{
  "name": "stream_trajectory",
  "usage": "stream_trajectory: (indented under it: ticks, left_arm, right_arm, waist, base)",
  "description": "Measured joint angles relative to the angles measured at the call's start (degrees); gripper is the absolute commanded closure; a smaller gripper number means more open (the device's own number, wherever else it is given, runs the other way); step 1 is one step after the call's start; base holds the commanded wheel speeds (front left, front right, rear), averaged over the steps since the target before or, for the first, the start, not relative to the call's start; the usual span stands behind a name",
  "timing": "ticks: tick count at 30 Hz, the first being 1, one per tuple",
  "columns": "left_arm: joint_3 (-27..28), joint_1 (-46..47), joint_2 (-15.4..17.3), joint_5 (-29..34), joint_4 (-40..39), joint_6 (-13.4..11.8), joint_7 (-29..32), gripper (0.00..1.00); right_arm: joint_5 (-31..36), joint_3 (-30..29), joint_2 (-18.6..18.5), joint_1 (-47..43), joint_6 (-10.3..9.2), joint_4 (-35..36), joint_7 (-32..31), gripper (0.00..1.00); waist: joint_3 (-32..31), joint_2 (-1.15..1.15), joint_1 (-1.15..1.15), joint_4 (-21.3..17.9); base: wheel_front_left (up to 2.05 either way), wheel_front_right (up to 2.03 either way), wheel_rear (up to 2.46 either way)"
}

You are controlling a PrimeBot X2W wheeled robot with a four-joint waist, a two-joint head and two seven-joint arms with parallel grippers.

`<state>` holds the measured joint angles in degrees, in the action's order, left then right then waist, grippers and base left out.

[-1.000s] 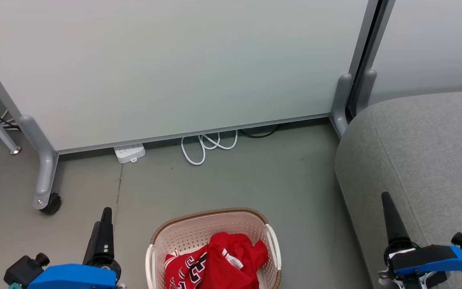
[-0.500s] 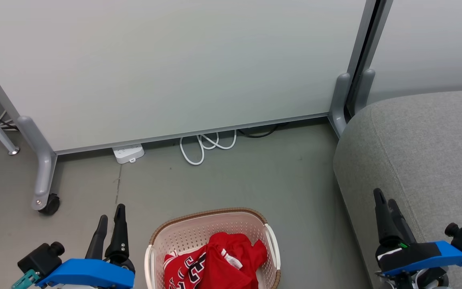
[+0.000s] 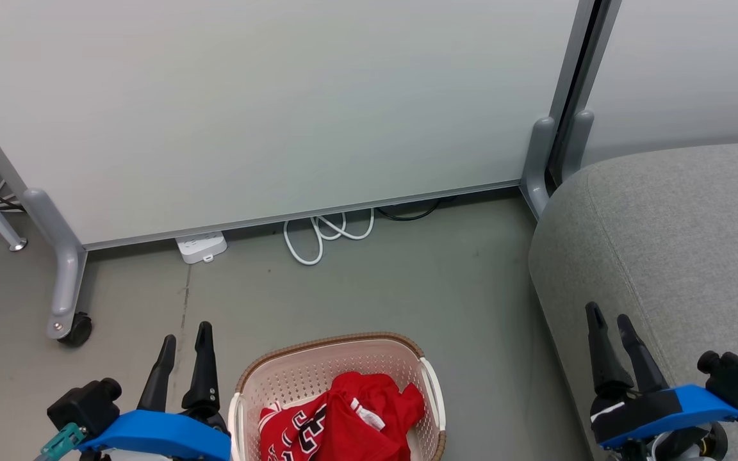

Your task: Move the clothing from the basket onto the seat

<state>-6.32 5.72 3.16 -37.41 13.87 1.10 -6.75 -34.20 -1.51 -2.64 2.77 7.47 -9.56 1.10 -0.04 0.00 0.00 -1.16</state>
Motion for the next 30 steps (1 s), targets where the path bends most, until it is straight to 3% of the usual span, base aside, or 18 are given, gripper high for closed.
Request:
stream_trajectory:
  ticks: [30]
  left_arm:
    - [-0.79,0.08,0.18,15.75,0.53,-1.69,-4.35,0.0]
  right_arm:
    - [18.7,0.6,-0.04,-0.85,0.01,2.75,1.43,0.0]
  waist:
    - [-0.05,0.0,0.0,-0.52]
  base:
    - [0.0,0.0,0.0]
